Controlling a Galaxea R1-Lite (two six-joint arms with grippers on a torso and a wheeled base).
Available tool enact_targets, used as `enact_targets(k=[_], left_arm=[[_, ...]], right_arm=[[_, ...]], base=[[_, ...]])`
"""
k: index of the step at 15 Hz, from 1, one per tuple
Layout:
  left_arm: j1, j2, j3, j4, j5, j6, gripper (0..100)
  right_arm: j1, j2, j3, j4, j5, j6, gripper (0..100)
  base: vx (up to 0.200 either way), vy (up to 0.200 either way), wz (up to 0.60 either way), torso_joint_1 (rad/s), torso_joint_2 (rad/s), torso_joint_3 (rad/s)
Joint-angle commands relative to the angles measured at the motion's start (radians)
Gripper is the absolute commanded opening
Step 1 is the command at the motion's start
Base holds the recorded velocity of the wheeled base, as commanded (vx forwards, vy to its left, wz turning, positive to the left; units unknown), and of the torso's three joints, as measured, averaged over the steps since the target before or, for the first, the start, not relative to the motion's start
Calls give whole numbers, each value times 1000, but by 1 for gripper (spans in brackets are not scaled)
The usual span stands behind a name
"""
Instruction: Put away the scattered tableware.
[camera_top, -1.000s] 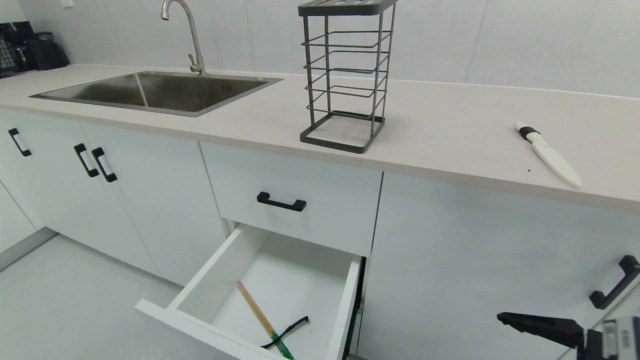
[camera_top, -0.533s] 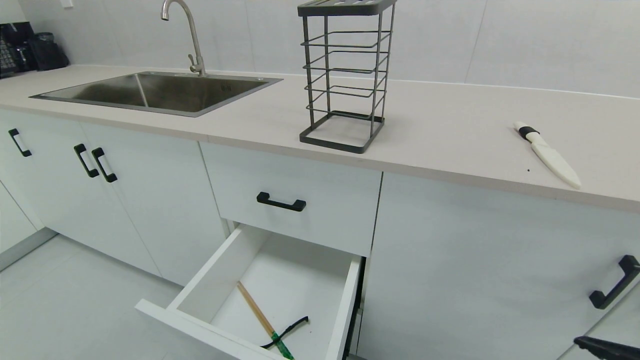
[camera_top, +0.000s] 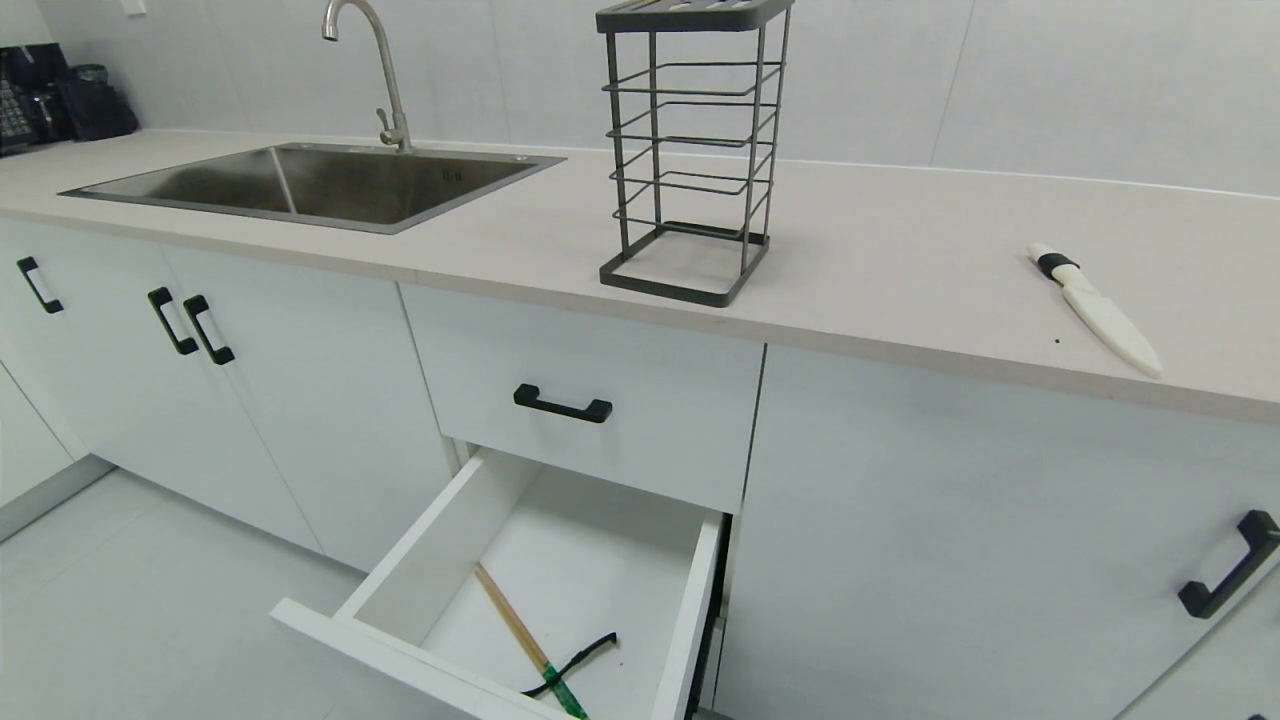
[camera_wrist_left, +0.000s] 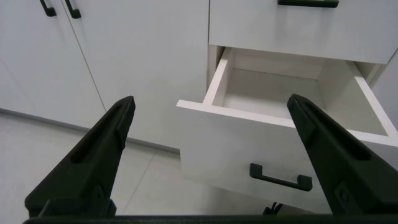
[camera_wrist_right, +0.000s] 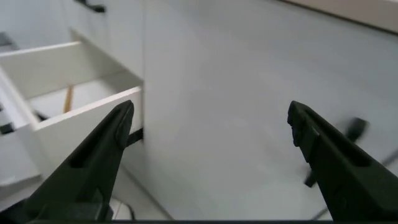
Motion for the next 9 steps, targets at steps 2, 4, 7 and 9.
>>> enact_targets(k=[2,4,7,9], left_arm=[[0,2,0,-1,0,-2,100],[0,2,0,-1,0,0,100],[0,2,0,-1,0,-2,100],[0,2,0,-2,0,0,100]], right_arm=[[-202,-162,-1,30,74,52,100],[-232,-200,-3,30,74,70,100],[-286,-240,-10,19,74,93,100],[-274,-248,43,56,77,70,100]], base=[[0,0,0,0,0,0],[0,0,0,0,0,0],[0,0,0,0,0,0],[0,0,0,0,0,0]])
